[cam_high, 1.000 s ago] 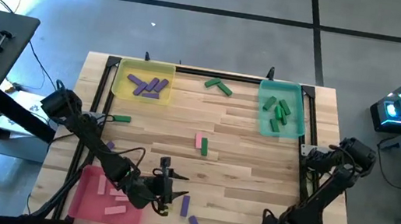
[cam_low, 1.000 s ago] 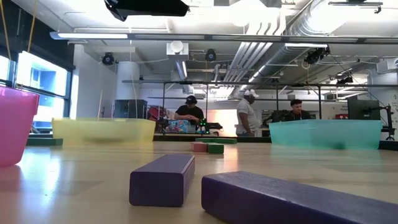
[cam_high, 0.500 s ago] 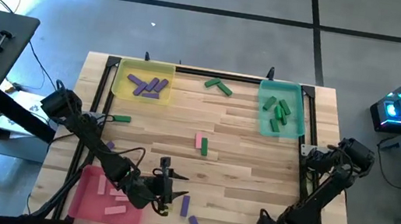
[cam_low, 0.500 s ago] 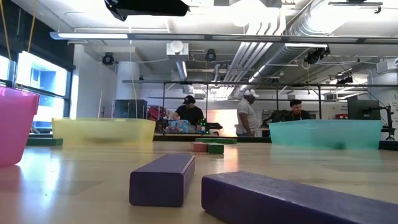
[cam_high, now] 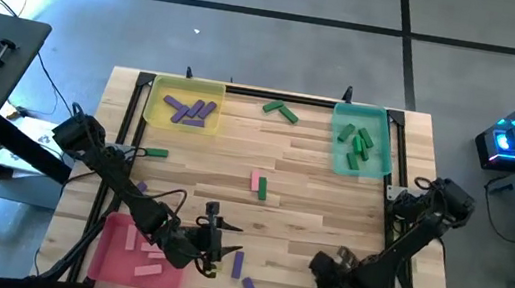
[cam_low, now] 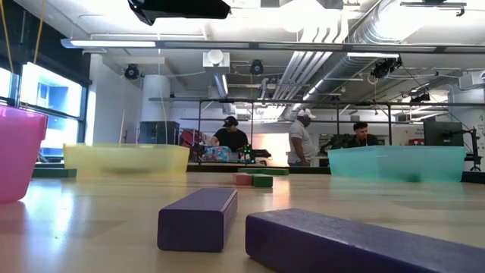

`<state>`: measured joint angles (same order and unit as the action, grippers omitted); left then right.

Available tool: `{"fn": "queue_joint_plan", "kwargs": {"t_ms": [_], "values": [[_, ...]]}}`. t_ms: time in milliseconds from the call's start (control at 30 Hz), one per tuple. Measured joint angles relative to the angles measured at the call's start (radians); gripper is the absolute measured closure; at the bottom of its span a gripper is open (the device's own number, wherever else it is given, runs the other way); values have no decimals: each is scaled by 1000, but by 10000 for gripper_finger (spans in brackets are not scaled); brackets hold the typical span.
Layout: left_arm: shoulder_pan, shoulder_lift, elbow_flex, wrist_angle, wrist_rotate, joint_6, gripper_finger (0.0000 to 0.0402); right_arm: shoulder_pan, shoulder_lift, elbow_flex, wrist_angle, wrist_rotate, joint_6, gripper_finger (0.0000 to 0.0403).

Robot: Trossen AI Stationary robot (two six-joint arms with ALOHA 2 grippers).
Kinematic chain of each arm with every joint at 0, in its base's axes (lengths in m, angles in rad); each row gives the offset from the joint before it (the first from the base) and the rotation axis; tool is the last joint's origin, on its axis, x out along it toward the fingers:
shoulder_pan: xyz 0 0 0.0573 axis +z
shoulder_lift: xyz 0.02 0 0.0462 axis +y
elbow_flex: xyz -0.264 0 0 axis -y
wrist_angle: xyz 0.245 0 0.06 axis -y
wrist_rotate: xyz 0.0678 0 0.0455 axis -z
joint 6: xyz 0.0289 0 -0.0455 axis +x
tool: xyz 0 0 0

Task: Sort blocks
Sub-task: Put the green wooden block into the green bin

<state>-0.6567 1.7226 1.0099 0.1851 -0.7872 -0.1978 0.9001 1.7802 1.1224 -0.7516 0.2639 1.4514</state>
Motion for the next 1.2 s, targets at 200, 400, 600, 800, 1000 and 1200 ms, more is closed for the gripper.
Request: {"fn": "queue_joint_plan", "kwargs": {"t_ms": [200,400,600,800,1000,1200], "values": [[0,0,0,-1,0,0,218,-4,-6,60,-70,117,-96,397],[0,0,0,-5,0,-4,218,15,-22,18,-91,136,-175,324],[0,0,0,-7,19,-7,218,82,-25,-114,24,250,-251,223],[2,0,0,-7,19,-7,218,85,-26,-260,251,341,-289,167],[2,0,0,-7,19,-9,218,78,-39,-400,505,304,-312,180],[2,0,0,-7,19,-10,218,117,-37,-445,530,345,-277,251]]}}
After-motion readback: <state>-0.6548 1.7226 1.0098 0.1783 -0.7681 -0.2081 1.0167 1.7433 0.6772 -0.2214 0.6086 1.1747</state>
